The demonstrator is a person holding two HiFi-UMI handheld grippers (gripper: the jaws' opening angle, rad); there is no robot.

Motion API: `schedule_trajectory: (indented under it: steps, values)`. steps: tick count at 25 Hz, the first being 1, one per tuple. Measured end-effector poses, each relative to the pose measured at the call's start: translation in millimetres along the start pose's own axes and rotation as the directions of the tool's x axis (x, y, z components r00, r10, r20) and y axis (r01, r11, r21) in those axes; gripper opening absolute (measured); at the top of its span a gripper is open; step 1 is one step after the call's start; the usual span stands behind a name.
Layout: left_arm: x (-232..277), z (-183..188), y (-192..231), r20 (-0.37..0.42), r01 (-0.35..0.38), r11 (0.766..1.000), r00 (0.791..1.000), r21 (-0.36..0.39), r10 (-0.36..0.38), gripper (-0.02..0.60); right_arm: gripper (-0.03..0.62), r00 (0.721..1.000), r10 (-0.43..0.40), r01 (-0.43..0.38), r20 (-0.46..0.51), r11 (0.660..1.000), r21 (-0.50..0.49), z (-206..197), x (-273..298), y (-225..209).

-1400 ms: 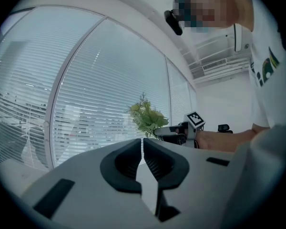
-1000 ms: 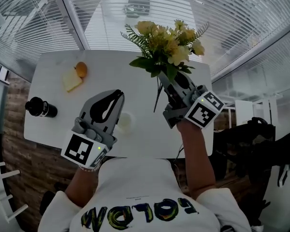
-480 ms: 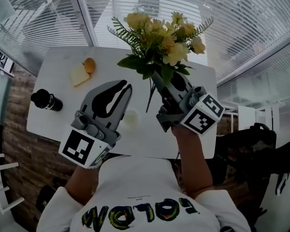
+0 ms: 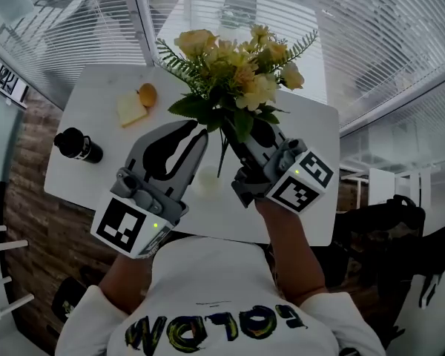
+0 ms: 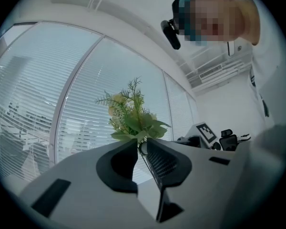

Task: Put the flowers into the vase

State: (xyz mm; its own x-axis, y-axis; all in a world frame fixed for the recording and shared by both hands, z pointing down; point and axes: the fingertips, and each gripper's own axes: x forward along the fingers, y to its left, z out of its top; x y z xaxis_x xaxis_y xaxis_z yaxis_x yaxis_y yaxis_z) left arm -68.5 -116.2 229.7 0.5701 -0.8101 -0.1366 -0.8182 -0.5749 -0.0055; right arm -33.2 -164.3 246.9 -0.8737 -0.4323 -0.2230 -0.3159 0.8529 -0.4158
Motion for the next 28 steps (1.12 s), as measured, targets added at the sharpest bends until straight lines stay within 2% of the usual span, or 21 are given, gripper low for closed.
schedule_trajectory:
  steps: [9, 17, 21, 24, 28]
  values:
    - [-17, -37, 5, -0.044, -0.003, 1.0, 0.999, -0.024, 0.002, 0.08, 0.071, 1.0, -0.005, 0.005, -0.005, 1.0, 0.005, -39, 4, 0]
    - [-42, -84, -6, -0.094, 0.007, 0.996, 0.995, -0.084, -0.015, 0.115, 0.072, 0.999, -0.03, 0.03, -0.019, 1.0, -0.008, -72, -6, -2]
    - [-51, -113, -10, -0.149, 0.005, 0.997, 0.989, -0.081, -0.017, 0.168, 0.074, 0.999, -0.035, 0.035, -0.018, 0.999, -0.007, -85, -7, -3]
    - [-52, -138, -16, -0.228, 0.01, 0.998, 0.973, -0.06, -0.024, 0.24, 0.074, 0.999, -0.045, 0.045, -0.018, 0.999, -0.002, -88, -7, -7]
    - [-52, -172, -27, -0.298, 0.028, 0.998, 0.954, -0.052, -0.042, 0.284, 0.075, 0.999, -0.049, 0.049, -0.02, 0.999, 0.007, -93, -8, -12]
